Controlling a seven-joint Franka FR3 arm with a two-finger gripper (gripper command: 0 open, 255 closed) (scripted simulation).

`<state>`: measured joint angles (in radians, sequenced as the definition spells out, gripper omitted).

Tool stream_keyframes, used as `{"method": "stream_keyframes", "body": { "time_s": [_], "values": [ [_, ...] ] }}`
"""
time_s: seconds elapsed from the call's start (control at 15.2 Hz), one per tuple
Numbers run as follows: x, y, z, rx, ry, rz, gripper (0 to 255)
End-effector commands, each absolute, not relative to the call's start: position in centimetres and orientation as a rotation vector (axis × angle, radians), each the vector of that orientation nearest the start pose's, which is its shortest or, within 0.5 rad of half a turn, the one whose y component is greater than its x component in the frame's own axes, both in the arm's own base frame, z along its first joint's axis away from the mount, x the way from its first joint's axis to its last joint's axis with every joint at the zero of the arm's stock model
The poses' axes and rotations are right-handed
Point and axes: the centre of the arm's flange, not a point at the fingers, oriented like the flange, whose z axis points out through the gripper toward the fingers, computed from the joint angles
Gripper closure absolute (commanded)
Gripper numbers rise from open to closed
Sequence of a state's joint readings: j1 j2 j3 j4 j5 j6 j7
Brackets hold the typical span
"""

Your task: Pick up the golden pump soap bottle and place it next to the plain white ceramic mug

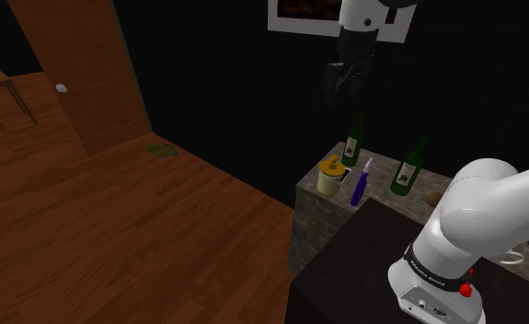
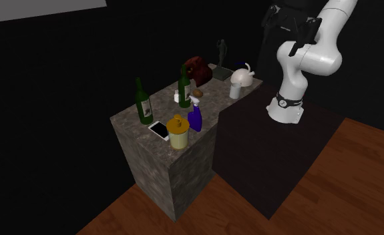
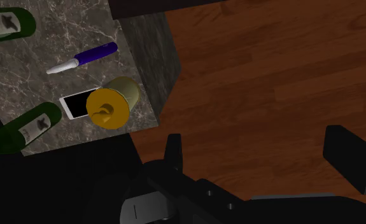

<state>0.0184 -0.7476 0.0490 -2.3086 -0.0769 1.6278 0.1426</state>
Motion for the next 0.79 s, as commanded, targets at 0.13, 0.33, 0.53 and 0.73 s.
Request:
{"method": "stream_keyframes", "body": {
  "time_s": [0.13, 0.33, 0.53, 0.73],
  "values": [
    [33.3, 0.4, 58.7, -3.244, 0.147, -0.115, 0],
    [34.8, -1.8, 55.7, -3.25, 0.16, -0.102, 0],
    [36.3, -4.0, 52.8, -3.256, 0.174, -0.089, 0],
    [37.7, -6.3, 49.9, -3.262, 0.187, -0.075, 0]
  ]
}}
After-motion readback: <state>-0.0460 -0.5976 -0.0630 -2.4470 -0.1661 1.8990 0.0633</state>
